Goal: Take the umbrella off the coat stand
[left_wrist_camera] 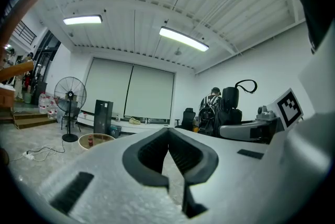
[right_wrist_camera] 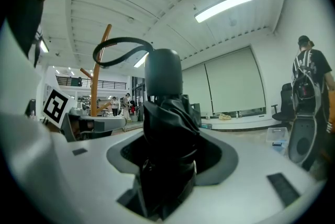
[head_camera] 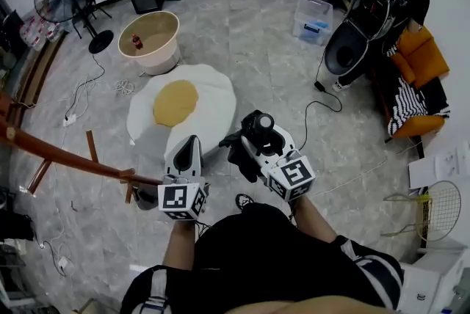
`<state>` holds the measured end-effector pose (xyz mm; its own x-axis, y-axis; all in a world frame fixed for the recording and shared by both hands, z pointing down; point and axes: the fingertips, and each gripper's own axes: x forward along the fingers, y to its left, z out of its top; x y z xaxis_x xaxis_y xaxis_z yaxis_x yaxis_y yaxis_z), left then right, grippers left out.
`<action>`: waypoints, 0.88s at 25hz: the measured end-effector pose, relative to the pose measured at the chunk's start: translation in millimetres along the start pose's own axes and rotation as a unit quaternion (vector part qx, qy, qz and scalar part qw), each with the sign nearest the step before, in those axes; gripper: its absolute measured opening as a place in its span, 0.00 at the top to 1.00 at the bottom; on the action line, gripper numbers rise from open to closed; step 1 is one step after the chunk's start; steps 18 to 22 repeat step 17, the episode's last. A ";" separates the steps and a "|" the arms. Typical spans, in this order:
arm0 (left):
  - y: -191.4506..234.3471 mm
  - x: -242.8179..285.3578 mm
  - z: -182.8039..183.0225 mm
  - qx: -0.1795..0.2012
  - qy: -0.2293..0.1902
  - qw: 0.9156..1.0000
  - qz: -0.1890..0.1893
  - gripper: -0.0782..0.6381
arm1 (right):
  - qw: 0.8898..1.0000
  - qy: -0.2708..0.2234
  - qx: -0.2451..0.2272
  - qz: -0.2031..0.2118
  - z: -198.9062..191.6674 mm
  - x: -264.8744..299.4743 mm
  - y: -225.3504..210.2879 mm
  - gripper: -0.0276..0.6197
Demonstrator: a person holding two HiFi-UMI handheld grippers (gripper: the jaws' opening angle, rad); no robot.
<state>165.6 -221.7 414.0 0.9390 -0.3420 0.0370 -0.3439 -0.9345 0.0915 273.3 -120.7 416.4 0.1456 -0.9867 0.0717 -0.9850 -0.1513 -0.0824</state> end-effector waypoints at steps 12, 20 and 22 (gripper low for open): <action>5.7 -8.6 0.0 0.001 0.000 1.000 0.028 0.89 | 1.000 -0.001 0.000 0.016 -0.1 4.0 1.7 0.59; 5.6 -8.8 -0.5 0.001 0.002 1.000 0.032 0.89 | 1.000 0.001 0.002 0.020 -0.3 5.2 1.0 0.59; 5.6 -8.8 -0.5 0.001 0.002 1.000 0.032 0.89 | 1.000 0.001 0.002 0.020 -0.3 5.2 1.0 0.59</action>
